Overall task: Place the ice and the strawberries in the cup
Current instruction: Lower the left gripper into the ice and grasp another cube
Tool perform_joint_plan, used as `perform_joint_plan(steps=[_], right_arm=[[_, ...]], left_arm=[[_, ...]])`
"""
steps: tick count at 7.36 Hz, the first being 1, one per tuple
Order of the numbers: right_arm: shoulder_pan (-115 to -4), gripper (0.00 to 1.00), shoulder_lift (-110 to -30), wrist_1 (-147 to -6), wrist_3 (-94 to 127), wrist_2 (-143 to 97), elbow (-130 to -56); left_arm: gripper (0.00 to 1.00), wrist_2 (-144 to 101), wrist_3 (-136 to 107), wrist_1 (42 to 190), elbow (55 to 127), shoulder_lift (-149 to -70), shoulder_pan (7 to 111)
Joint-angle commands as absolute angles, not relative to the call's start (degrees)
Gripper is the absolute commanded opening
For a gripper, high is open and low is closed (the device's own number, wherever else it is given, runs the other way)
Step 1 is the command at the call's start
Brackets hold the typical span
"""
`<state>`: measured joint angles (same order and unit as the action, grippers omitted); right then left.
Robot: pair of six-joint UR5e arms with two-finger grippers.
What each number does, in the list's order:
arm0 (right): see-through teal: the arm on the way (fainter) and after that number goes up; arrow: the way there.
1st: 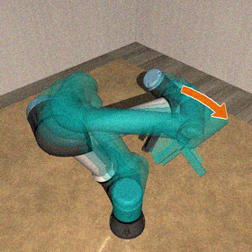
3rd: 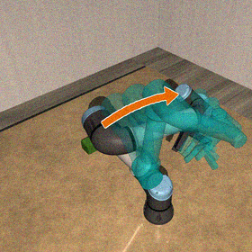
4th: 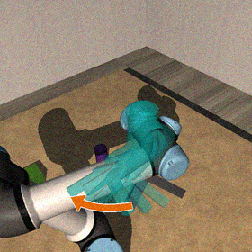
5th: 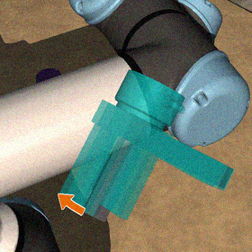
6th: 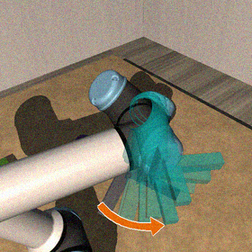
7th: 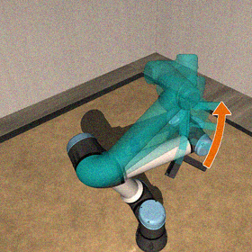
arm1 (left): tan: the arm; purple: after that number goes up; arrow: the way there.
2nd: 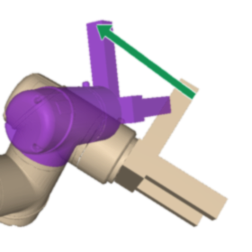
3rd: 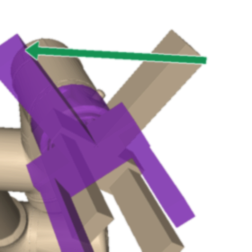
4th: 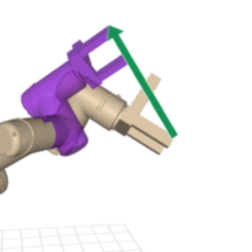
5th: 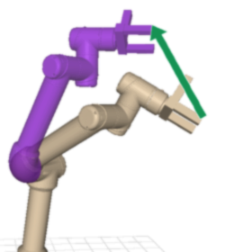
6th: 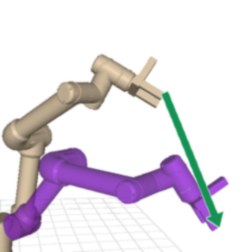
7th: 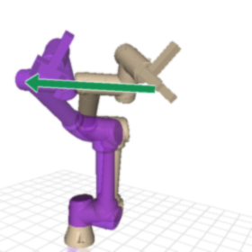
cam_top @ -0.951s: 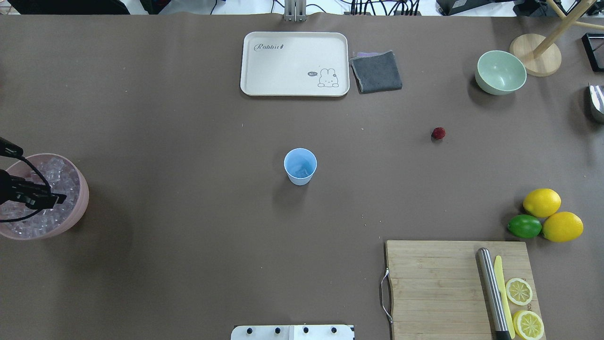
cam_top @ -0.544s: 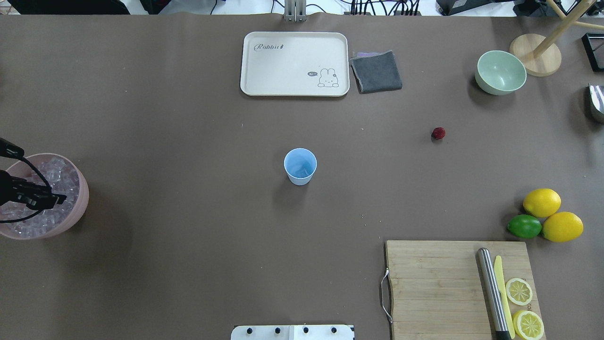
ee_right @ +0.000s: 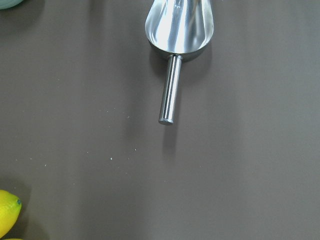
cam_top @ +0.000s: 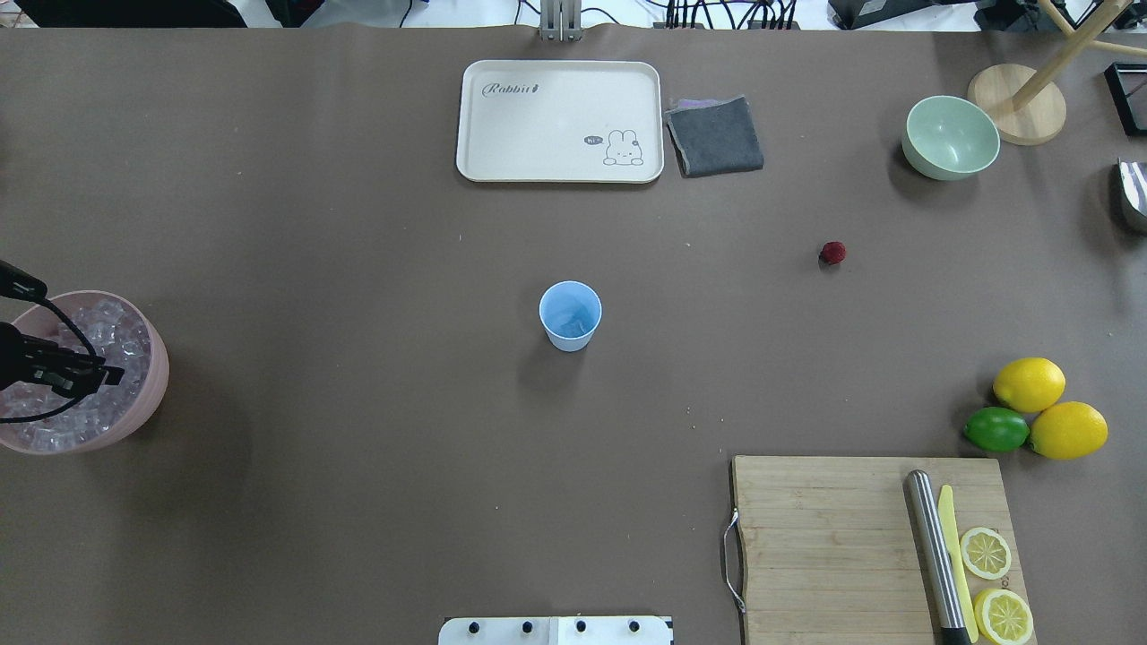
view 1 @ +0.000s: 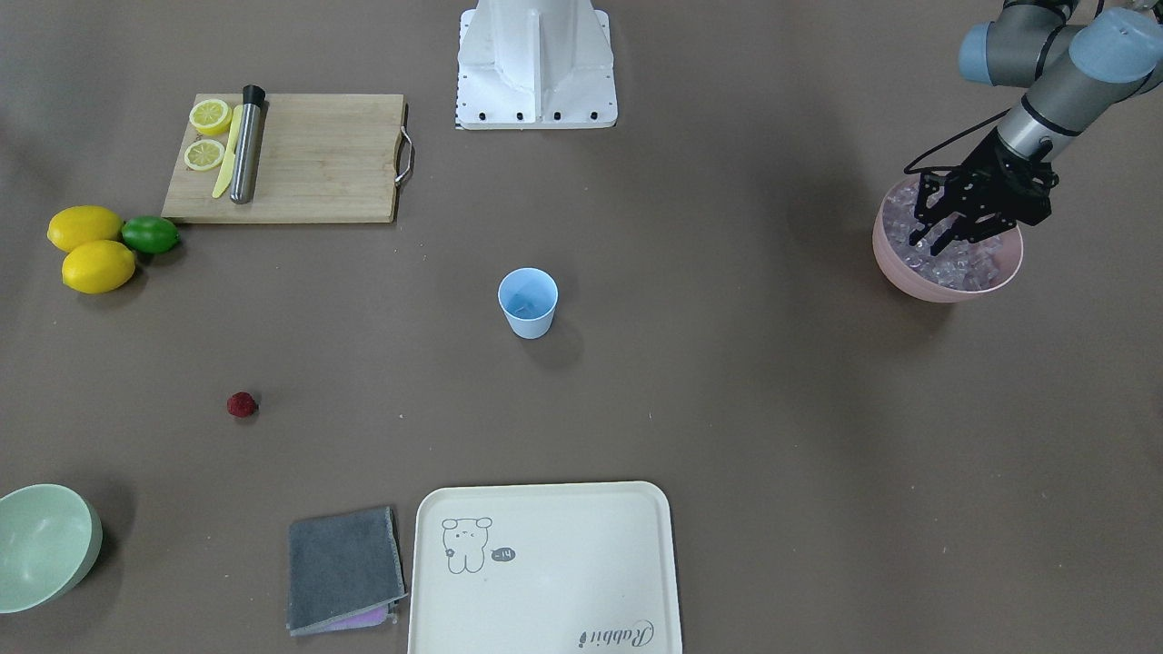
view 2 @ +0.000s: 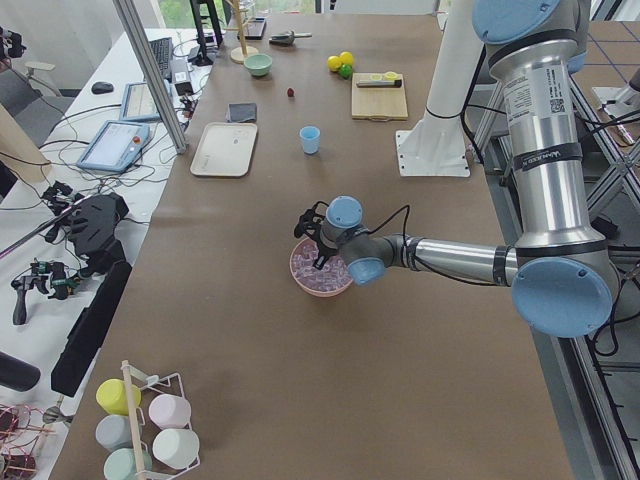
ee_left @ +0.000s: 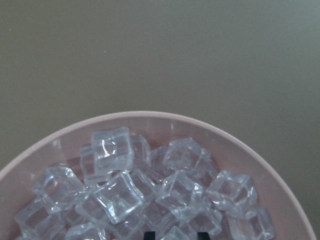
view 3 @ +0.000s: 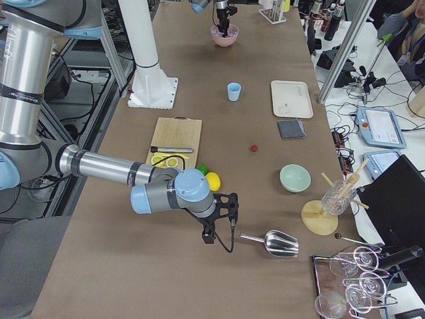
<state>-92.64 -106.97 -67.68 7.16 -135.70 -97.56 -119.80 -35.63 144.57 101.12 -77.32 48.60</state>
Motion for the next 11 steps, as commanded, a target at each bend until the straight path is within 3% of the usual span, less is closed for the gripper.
perform_joint_plan(steps=[1, 2, 11], right_arm=[[-92.6, 1.00, -107.0, -67.7, 7.2, -135.7, -97.6], [-92.5, 1.00, -107.0, -67.7, 7.2, -135.7, -97.6], [-92.5, 1.00, -106.9, -67.6, 7.3, -135.7, -97.6]], left_arm=[[0.07, -119.9, -35.5, 144.6, 101.2, -77.3, 48.6], [0.00, -120.6, -35.5, 144.6, 101.2, -77.4, 48.7], [0.00, -141.4, -35.9, 142.9, 101.5, -83.6, 61.5]])
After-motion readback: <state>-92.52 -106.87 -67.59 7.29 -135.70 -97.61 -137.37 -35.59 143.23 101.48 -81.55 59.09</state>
